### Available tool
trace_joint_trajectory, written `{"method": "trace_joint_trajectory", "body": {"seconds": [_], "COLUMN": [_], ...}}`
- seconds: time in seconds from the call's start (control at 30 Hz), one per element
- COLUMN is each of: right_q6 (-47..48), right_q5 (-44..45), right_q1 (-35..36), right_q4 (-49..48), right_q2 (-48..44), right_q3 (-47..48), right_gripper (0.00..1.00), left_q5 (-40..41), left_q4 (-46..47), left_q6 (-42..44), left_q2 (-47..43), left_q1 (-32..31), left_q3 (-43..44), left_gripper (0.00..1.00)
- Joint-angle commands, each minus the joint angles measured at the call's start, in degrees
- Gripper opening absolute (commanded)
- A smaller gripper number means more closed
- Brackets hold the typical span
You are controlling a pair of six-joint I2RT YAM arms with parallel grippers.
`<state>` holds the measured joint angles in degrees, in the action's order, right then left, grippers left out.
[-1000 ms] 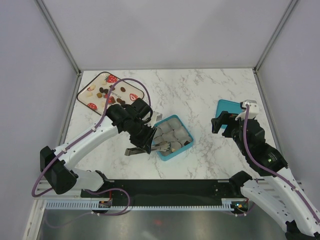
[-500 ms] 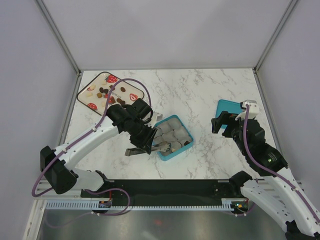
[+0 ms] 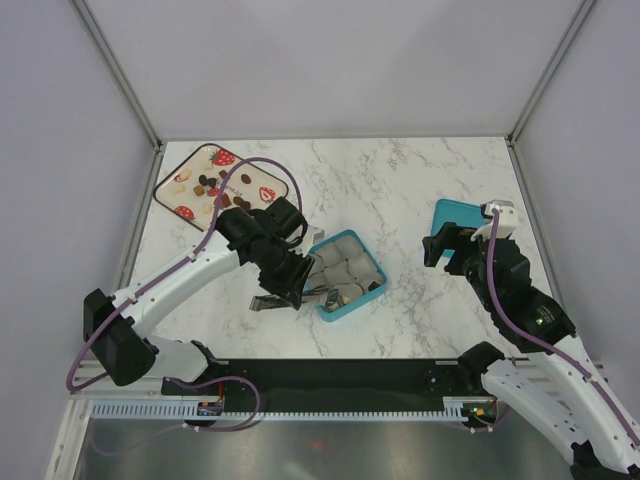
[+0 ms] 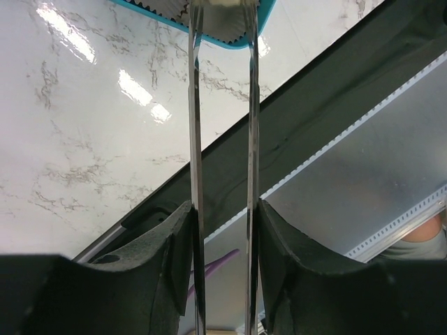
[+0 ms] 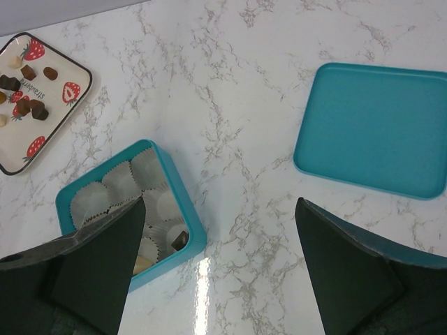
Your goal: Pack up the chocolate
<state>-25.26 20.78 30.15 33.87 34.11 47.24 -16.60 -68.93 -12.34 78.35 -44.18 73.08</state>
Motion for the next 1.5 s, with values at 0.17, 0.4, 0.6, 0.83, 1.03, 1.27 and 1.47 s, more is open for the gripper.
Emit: {"method": "trace_joint_trajectory", "body": {"seconds": [0.17, 0.4, 0.6, 0.83, 1.03, 1.27, 1.47], "right_q6": [-0.2, -0.4, -0.5, -0.8, 0.0, -0.1, 0.4], "right_q5": [0.0, -0.4, -0.8, -1.1, -0.7, -0.5, -0.1], "right_q1": [0.0, 0.0, 0.0, 0.0, 0.0, -0.1, 0.0], "right_q4": [-1.2, -1.1, -0.9, -0.8, -0.9, -1.7, -1.8], "right_q2": [-0.9, -0.6, -1.1, -1.9, -1.2, -0.4, -0.4], "right_q3": [0.3, 0.7, 0.7, -0.1, -0.6, -0.7, -0.9], "right_gripper": [0.97, 0.97, 0.97, 0.97, 0.97, 0.97, 0.97], "left_q5": [1.9, 17.9, 23.1, 23.5, 22.1, 22.7, 22.4], "left_q4": [-0.9, -4.1, -1.5, 11.1, 16.3, 20.5, 22.1], "left_q6": [0.0, -3.0, -2.5, -5.0, -5.7, -6.6, -7.3], "left_q2": [0.9, 3.5, 6.8, 5.8, 7.7, 13.1, 17.9], "left_q1": [-0.4, 1.1, 11.4, 29.0, 32.7, 33.2, 33.7], "left_q3": [4.4, 21.1, 29.0, 16.4, 10.2, 8.9, 8.9], "left_gripper": [0.48, 0.46, 0.45, 0.46, 0.47, 0.50, 0.50]}}
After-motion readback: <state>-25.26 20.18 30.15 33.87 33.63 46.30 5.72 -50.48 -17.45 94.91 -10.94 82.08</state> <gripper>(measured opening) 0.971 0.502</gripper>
